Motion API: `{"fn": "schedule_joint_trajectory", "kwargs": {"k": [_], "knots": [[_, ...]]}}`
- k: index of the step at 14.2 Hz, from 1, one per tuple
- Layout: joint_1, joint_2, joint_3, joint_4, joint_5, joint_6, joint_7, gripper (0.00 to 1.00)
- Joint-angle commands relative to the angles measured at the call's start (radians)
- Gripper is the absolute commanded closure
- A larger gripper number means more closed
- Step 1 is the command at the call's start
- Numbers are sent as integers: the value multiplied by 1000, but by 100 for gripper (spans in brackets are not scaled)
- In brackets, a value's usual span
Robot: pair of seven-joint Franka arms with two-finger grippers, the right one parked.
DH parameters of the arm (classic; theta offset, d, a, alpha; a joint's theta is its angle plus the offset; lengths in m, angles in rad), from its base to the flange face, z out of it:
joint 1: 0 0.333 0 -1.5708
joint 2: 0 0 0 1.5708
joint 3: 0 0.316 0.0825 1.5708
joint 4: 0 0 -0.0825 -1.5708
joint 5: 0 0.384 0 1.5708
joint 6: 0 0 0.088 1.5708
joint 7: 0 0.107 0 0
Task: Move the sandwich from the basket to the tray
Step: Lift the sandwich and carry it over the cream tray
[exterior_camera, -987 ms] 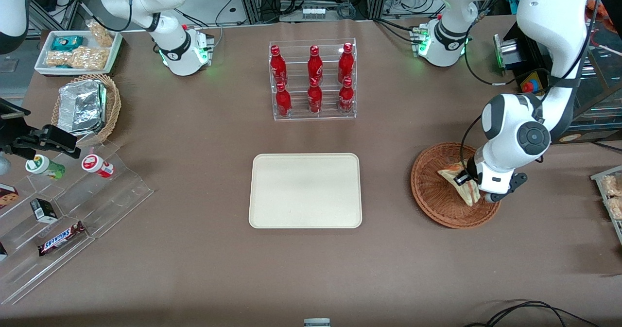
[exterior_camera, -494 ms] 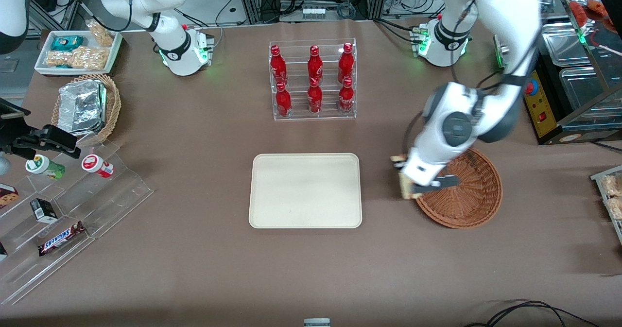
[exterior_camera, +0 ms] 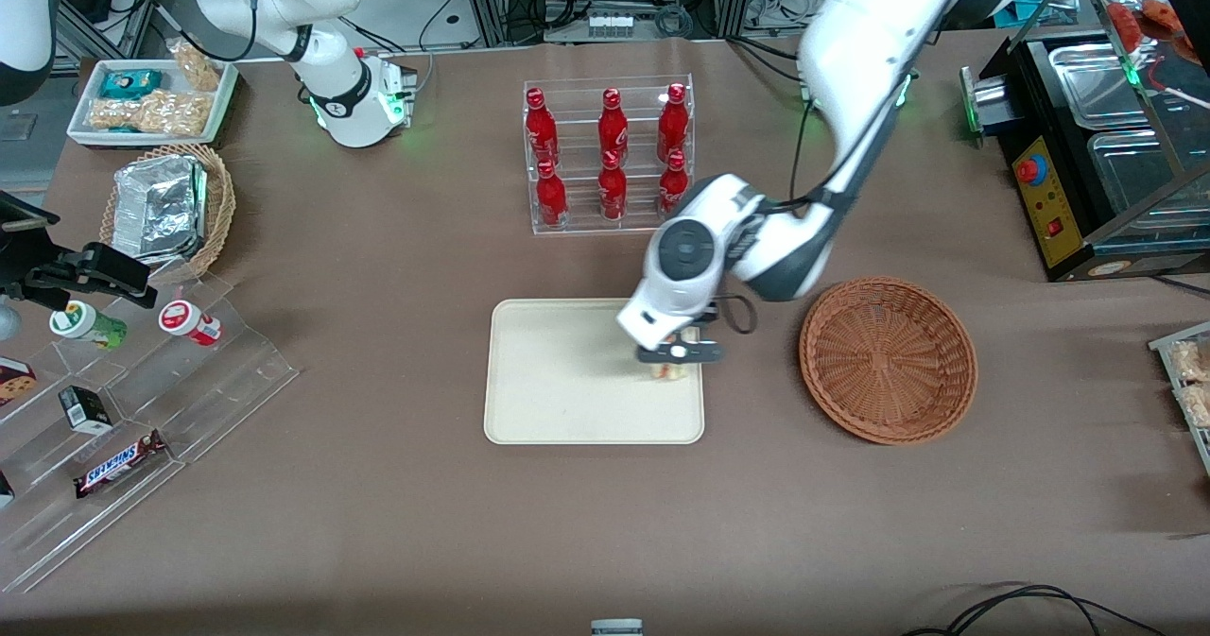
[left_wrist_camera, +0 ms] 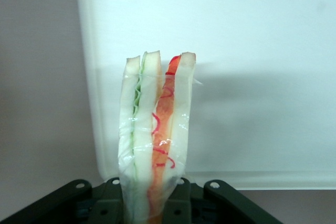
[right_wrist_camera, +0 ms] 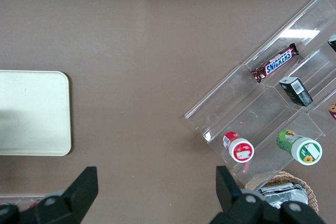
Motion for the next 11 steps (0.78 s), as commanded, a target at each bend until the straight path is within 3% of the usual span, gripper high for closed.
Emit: {"fn": "schedule_joint_trajectory", "kwargs": {"k": [1,7,9,11], "knots": [[-68,145,14,199,27,-38,-28,81],[-130,231,18,270,30,17,-91,76],[-130,233,18,270,30,24,-100,60],[-122,234,18,264,16,63,-161,28]]}}
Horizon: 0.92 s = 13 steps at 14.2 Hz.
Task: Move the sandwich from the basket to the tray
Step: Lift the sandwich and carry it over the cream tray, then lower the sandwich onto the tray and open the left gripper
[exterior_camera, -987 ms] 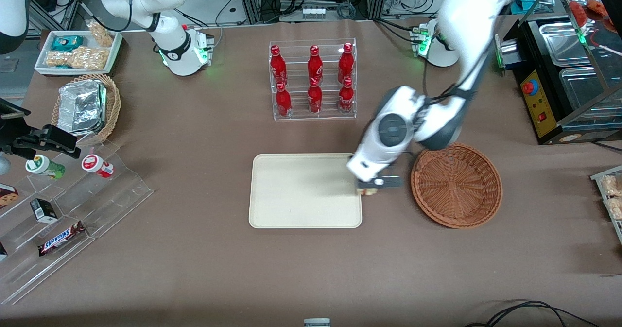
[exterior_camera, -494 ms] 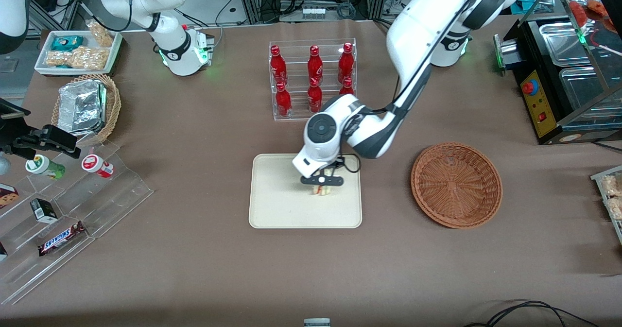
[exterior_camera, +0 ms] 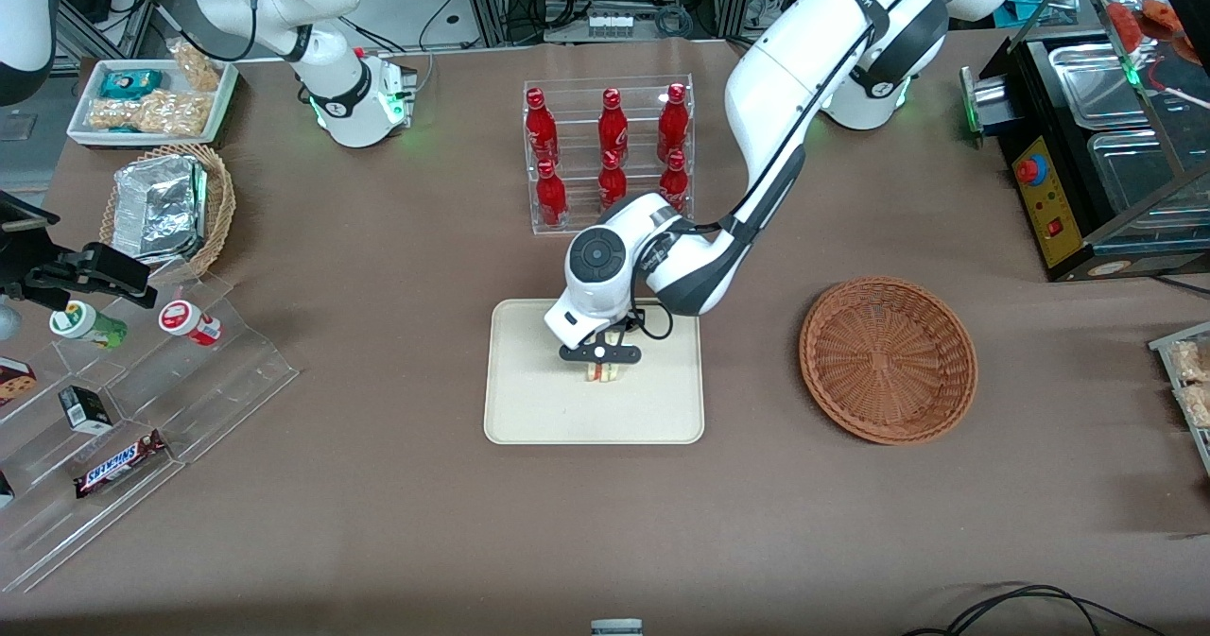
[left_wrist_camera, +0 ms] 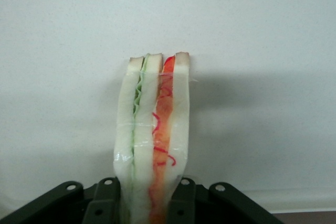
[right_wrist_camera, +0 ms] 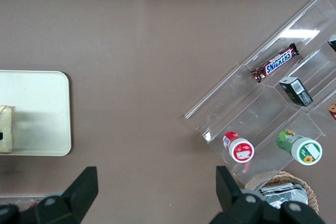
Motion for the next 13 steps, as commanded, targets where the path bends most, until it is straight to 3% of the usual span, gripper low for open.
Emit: {"fn": "schedule_joint_trajectory", "kwargs": {"k": [1,2,8,13], "knots": [[-10,42,12,23,8,93,-105,9],[-13,52,12,20,14,144,-148,0],[-16,27,37,17,21,123,-230,0],[-7,-83,54,19,24,-46,-218,0]]}}
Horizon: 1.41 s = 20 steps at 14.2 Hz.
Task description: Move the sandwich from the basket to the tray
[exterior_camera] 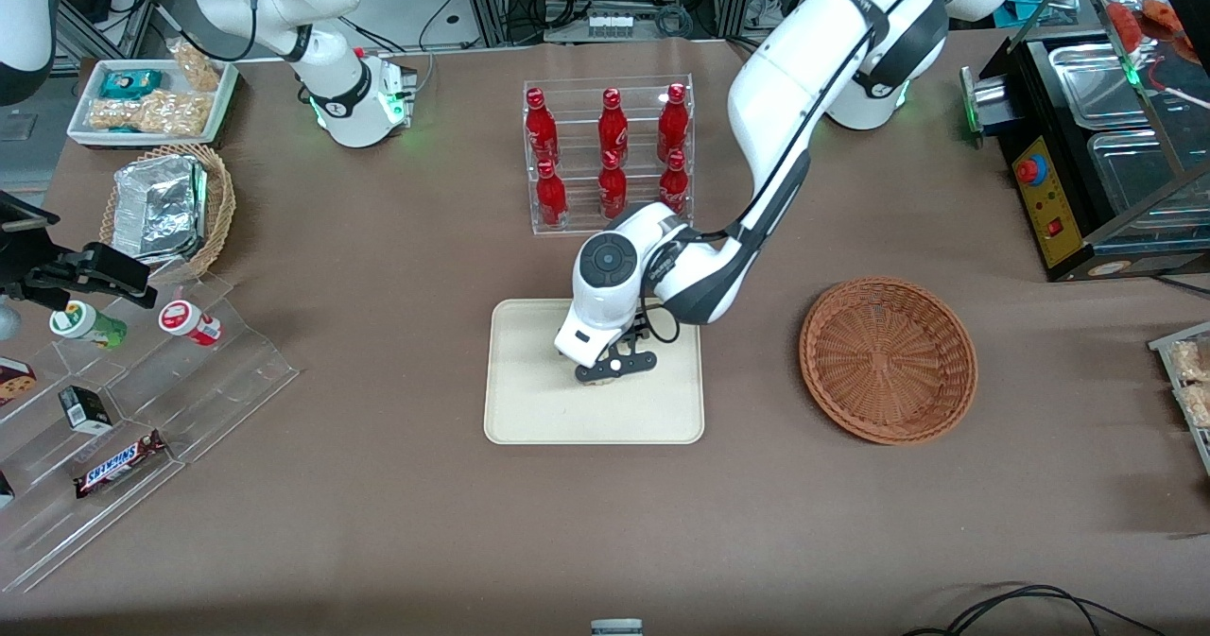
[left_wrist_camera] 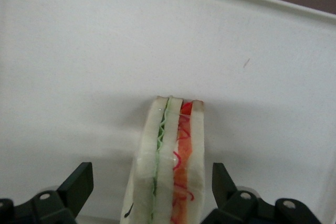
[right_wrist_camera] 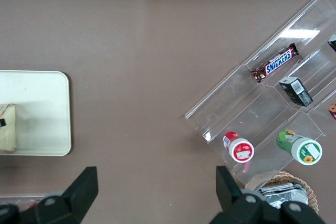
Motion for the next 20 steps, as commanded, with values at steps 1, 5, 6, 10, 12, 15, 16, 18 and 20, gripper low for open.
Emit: {"fn": "schedule_joint_trajectory", "kwargs": {"k": [1,5,6,10,12,15,16,18,20], "knots": [[-3,-104,15,-15,20,-91,-21,0],[118,-286,6,-41,-62,-259,-8,0],[144,-335,9,-59,-104,-296,43,0],[353,-501,10,-75,-247,-565,317,0],[432,-555,10,-75,-239,-668,412,0],[538,-610,15,-73,-207,-824,604,0],[575,-624,15,-73,-183,-875,667,0],[624,-636,15,-73,-128,-942,709,0],[644,-644,15,-67,-88,-976,710,0]]}}
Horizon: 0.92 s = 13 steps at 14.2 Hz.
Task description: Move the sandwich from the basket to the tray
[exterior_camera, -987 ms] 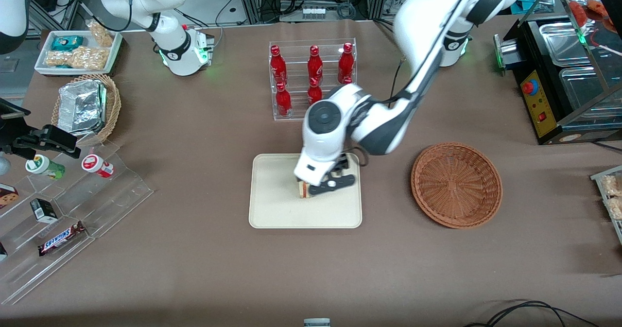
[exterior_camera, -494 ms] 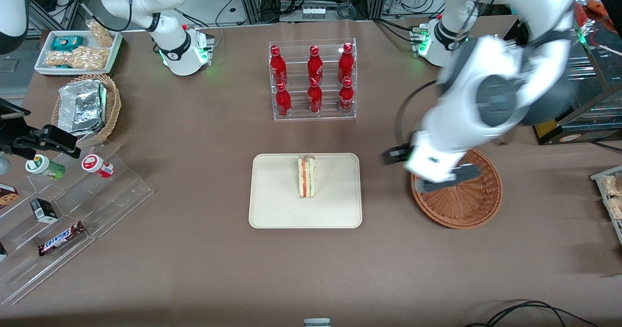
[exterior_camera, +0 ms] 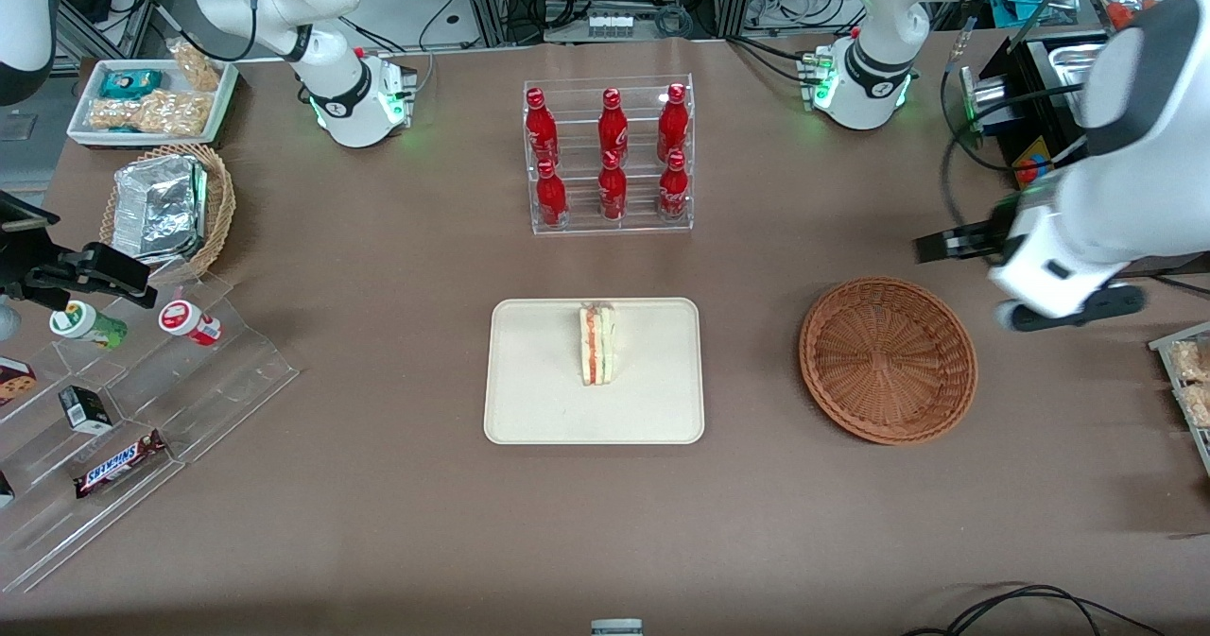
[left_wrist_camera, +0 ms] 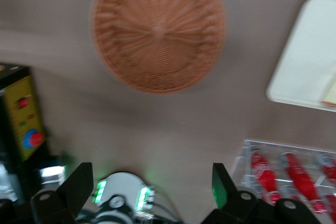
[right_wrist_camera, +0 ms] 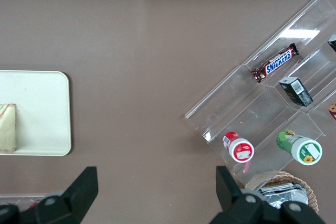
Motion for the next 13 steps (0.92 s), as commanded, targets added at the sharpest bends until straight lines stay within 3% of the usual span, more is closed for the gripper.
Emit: {"fn": "schedule_joint_trajectory", "kwargs": {"k": [1,5,9,13], "knots": [[45,-32,-12,-12,29,-38,18,0],[91,-88,-12,-15,46,-23,27,0],[102,-300,-11,-289,31,89,154,0],[131,-297,-21,-248,32,68,159,0]]}}
